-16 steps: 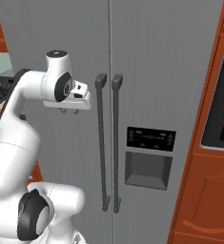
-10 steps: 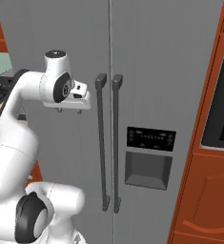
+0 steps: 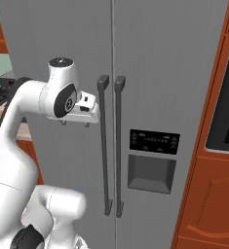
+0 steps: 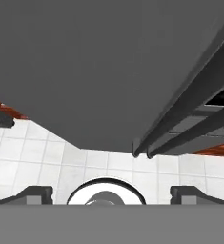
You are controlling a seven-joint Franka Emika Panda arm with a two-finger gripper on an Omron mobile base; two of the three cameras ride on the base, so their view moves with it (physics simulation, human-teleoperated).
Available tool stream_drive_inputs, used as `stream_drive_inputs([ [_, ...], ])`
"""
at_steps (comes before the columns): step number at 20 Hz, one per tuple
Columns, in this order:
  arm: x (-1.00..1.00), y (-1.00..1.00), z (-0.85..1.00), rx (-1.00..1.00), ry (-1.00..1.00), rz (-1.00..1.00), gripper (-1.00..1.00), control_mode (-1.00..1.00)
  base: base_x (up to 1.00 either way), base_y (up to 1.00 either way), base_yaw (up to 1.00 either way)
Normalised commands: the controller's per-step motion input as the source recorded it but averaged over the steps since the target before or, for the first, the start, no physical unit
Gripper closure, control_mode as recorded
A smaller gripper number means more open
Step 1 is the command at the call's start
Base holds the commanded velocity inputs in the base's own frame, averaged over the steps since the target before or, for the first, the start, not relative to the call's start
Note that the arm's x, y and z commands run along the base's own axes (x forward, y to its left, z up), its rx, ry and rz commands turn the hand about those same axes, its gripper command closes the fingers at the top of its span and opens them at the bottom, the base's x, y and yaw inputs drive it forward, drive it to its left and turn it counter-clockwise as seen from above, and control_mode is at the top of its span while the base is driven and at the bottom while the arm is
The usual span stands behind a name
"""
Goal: Retrieve the tangerine and apple from the fridge and place them into the bowl on the dining table.
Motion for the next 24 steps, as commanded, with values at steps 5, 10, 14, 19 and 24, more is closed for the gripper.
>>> stream_drive_inputs([
  [5, -0.33, -0.29, -0.06, 0.01, 0.00, 0.00, -1.00, -1.00, 0.00, 0.00, 0.00],
  [10, 0.00, -0.01, -0.15, 0.00, -0.02, 0.00, -1.00, -1.00, 0.00, 0.00, 0.00],
  [14, 0.03, 0.00, -0.11, 0.00, -0.05, 0.01, -1.00, -1.00, 0.00, 0.00, 0.00],
  [19, 0.04, 0.00, 0.00, 0.00, 0.00, 0.00, -1.00, 1.00, -0.07, 0.00, 0.00],
  [24, 0.00, 0.00, 0.00, 0.00, 0.00, 0.00, -1.00, 1.00, -0.31, 0.00, 0.00],
])
